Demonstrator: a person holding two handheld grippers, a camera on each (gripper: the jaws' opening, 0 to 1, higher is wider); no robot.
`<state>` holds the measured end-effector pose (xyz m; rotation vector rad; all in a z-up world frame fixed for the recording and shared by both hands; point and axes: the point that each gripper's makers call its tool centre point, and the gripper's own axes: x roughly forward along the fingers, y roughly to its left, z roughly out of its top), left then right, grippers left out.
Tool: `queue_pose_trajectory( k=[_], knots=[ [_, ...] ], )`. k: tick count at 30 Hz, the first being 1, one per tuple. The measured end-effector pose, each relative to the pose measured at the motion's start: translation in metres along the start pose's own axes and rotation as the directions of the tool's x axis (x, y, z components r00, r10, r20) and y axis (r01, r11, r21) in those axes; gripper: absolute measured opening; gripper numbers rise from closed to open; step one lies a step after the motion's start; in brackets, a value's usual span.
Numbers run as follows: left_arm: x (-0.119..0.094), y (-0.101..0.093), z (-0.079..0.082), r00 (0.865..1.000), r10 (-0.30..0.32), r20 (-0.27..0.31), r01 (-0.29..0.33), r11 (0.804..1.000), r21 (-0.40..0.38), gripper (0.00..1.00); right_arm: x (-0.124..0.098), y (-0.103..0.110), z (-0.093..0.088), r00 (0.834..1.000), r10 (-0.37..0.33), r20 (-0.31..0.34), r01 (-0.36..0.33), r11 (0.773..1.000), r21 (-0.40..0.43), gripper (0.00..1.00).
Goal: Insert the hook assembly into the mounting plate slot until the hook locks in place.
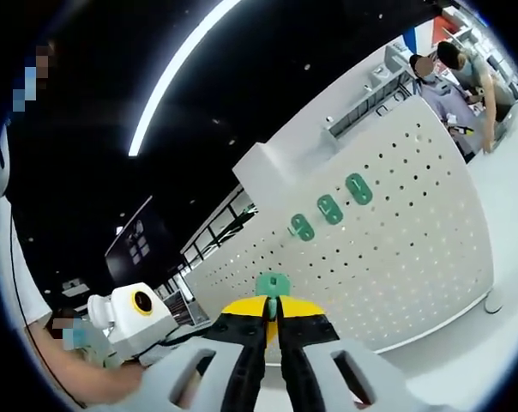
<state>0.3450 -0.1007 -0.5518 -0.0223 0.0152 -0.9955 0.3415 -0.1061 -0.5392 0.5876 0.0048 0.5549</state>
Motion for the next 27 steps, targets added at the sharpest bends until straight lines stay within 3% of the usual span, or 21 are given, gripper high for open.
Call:
queue_pose_trajectory(
  k=[15, 18, 27],
  knots=[
    [0.0, -0.001, -0.002, 1.0, -0.013, -0.006, 0.013, 1.0, 0.008, 0.03, -0.001, -0.001, -0.001, 1.0, -0.006, 0.002, 0.006, 1.0, 0.002, 0.01],
    [0.001, -0.002, -0.005, 0.999, -0.032, -0.036, 0.033, 0.999, 0.027, 0.05, 0.0, -0.002, -0.002, 1.0, -0.005, -0.005, 0.005, 1.0, 0.009, 0.01],
    [0.005, -0.012, -0.02, 0.992, -0.068, -0.111, 0.074, 0.996, 0.054, 0.3, 0.003, 0.004, -0.002, 1.0, 0.016, -0.022, -0.016, 1.0, 0.007, 0.01]
  ],
)
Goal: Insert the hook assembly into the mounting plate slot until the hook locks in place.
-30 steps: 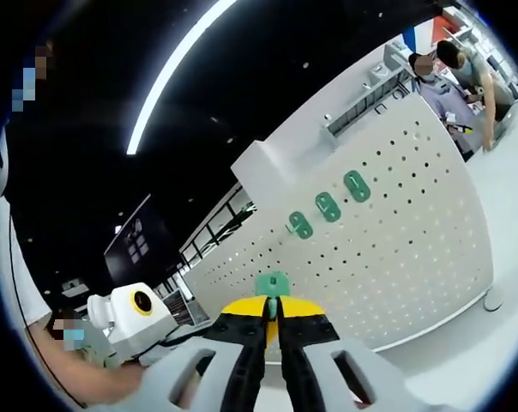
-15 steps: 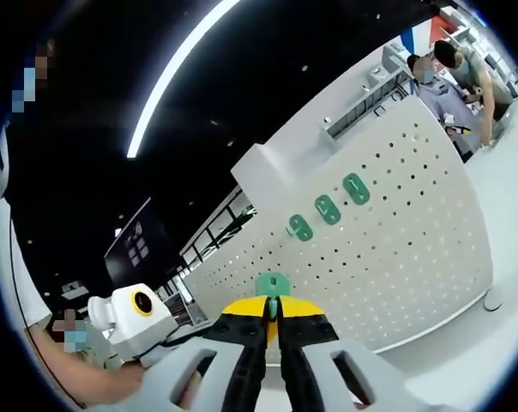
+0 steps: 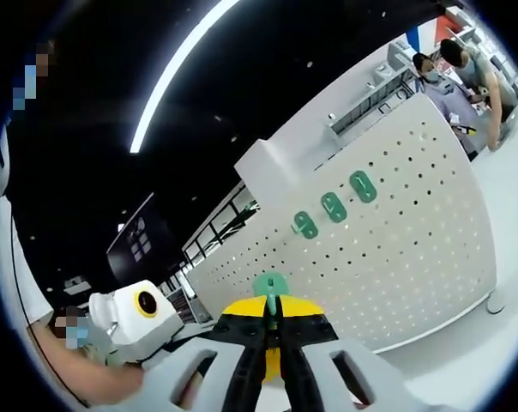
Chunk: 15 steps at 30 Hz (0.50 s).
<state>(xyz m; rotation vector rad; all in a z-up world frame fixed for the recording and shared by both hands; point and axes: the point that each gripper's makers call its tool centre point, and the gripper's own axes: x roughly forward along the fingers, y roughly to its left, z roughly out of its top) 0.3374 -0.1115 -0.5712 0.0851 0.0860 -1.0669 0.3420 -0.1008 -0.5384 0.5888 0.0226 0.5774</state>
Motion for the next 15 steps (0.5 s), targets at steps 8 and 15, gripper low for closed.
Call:
queue_pose_trajectory(
  k=[8, 15],
  knots=[
    [0.002, 0.007, -0.01, 0.999, 0.034, -0.018, -0.034, 0.999, 0.015, 0.64, -0.001, 0.0, -0.001, 1.0, 0.0, -0.005, 0.0, 1.0, 0.001, 0.01],
    [0.003, 0.007, -0.015, 0.999, 0.034, -0.033, -0.034, 0.999, 0.013, 0.78, -0.001, 0.0, -0.002, 1.0, 0.006, -0.012, -0.006, 1.0, 0.016, 0.01]
  ],
)
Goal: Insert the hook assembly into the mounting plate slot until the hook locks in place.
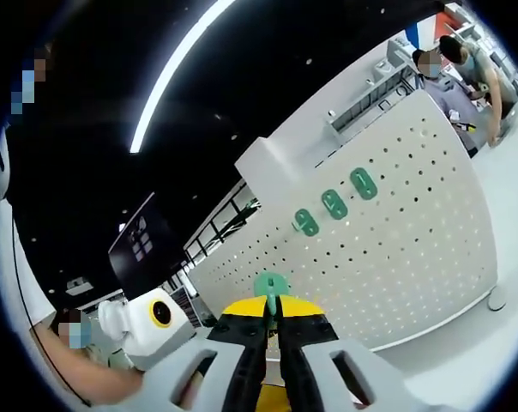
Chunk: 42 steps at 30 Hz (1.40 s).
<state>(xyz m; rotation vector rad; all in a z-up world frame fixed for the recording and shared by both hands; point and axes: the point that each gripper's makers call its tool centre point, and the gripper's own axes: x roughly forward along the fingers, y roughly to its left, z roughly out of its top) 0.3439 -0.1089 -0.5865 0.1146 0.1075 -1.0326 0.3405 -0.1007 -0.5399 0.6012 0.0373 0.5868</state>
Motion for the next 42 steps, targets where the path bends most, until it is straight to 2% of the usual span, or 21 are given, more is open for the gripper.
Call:
queue_pose_trajectory(
  k=[10, 11, 14, 15, 17, 21, 22, 24, 25, 27, 31, 37, 42],
  knots=[
    [0.0, 0.005, 0.002, 1.0, 0.016, 0.013, -0.016, 1.0, 0.006, 0.84, 0.001, 0.0, 0.0, 1.0, -0.001, -0.003, 0.001, 1.0, -0.001, 0.01],
    [-0.001, 0.006, 0.002, 1.0, 0.019, 0.015, -0.019, 1.0, 0.005, 0.83, 0.001, 0.0, 0.001, 1.0, -0.004, -0.003, 0.004, 1.0, -0.011, 0.01],
    [-0.003, 0.009, 0.001, 0.999, 0.026, 0.019, -0.026, 0.999, -0.022, 0.83, 0.0, -0.003, 0.003, 0.999, -0.031, -0.013, 0.03, 0.993, -0.115, 0.01],
    [-0.003, 0.009, 0.001, 0.999, 0.027, 0.018, -0.027, 0.999, -0.023, 0.82, -0.001, -0.006, 0.006, 0.998, -0.061, -0.01, 0.058, 0.982, -0.18, 0.01],
    [-0.003, 0.01, -0.001, 0.999, 0.032, 0.012, -0.031, 0.999, -0.022, 0.82, -0.002, -0.004, 0.008, 0.998, -0.064, -0.016, 0.059, 0.972, -0.228, 0.01],
    [-0.004, 0.01, -0.001, 0.999, 0.034, 0.015, -0.034, 0.999, -0.034, 0.82, -0.001, 0.0, 0.012, 0.995, -0.098, -0.026, 0.08, 0.915, -0.395, 0.01],
    [-0.003, 0.01, 0.0, 0.999, 0.033, 0.016, -0.032, 0.999, -0.036, 0.82, -0.002, -0.002, 0.013, 0.993, -0.114, -0.026, 0.092, 0.897, -0.432, 0.01],
    [-0.003, 0.008, -0.001, 0.999, 0.03, 0.015, -0.03, 0.999, -0.035, 0.81, -0.002, -0.001, 0.015, 0.99, -0.141, -0.027, 0.107, 0.846, -0.523, 0.01],
    [-0.002, 0.008, 0.0, 0.999, 0.029, 0.017, -0.029, 0.999, -0.035, 0.82, -0.001, 0.0, 0.016, 0.989, -0.144, -0.019, 0.113, 0.846, -0.521, 0.01],
    [-0.002, 0.007, -0.001, 1.0, 0.027, 0.017, -0.026, 0.999, -0.039, 0.81, -0.001, -0.002, 0.017, 0.987, -0.16, -0.019, 0.124, 0.83, -0.544, 0.01],
    [-0.002, 0.008, 0.0, 0.999, 0.03, 0.018, -0.029, 0.999, -0.042, 0.81, -0.001, -0.007, 0.017, 0.986, -0.166, -0.019, 0.132, 0.842, -0.524, 0.01],
    [-0.005, 0.011, 0.002, 0.999, 0.038, 0.031, -0.037, 0.998, -0.046, 0.8, -0.002, -0.017, 0.028, 0.983, -0.183, 0.009, 0.163, 0.854, -0.494, 0.01],
    [-0.008, 0.014, 0.002, 0.998, 0.046, 0.039, -0.044, 0.998, -0.044, 0.8, 0.0, -0.021, 0.038, 0.981, -0.192, 0.033, 0.182, 0.845, -0.502, 0.01]
  ],
)
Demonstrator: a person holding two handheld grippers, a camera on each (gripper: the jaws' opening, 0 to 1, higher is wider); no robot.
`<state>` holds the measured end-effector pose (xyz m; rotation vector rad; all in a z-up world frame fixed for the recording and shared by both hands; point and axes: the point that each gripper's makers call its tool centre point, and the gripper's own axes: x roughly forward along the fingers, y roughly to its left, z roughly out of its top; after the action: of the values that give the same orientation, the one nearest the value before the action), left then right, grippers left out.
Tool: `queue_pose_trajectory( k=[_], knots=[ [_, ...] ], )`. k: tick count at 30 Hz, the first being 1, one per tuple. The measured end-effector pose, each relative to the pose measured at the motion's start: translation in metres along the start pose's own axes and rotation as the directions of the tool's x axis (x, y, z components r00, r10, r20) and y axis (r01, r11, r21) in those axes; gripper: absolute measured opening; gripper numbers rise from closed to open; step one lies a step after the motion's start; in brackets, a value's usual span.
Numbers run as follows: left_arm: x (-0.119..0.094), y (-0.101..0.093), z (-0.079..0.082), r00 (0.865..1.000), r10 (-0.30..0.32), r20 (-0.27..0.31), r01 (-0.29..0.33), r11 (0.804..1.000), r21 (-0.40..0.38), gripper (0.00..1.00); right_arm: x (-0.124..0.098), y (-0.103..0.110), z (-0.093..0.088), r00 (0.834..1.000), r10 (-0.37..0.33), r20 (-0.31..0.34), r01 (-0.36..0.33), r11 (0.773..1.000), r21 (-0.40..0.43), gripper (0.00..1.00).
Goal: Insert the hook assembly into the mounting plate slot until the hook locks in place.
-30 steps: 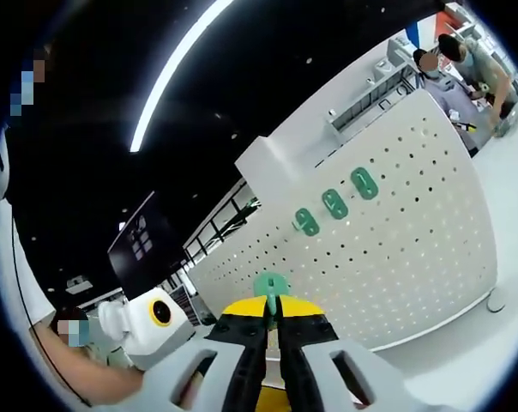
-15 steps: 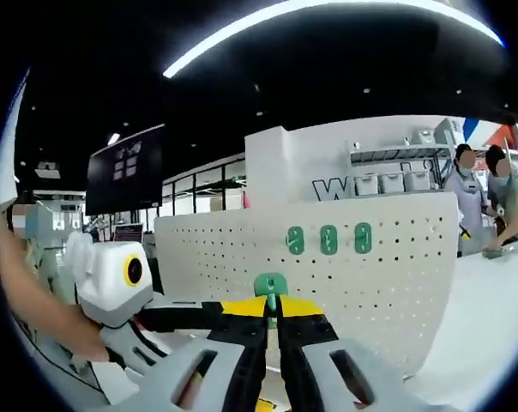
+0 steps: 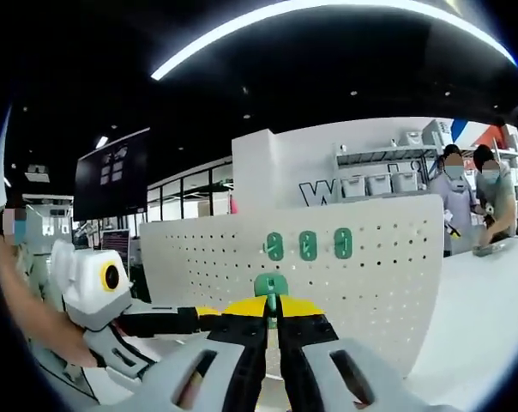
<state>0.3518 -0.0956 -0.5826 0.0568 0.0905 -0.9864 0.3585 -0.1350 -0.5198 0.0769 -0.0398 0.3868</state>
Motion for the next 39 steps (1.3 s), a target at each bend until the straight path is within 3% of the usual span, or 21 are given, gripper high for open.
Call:
queue_pose_trajectory(
  k=[17, 39],
  knots=[
    [-0.019, 0.011, -0.003, 0.999, 0.035, 0.015, -0.035, 0.999, 0.0, 0.78, 0.014, -0.059, 0.03, 0.993, -0.095, 0.071, 0.097, 0.995, -0.023, 0.01],
    [-0.054, 0.034, -0.008, 0.992, 0.116, 0.047, -0.114, 0.993, -0.031, 0.77, 0.043, -0.101, 0.045, 0.975, -0.184, 0.126, 0.187, 0.982, -0.009, 0.01]
  ],
)
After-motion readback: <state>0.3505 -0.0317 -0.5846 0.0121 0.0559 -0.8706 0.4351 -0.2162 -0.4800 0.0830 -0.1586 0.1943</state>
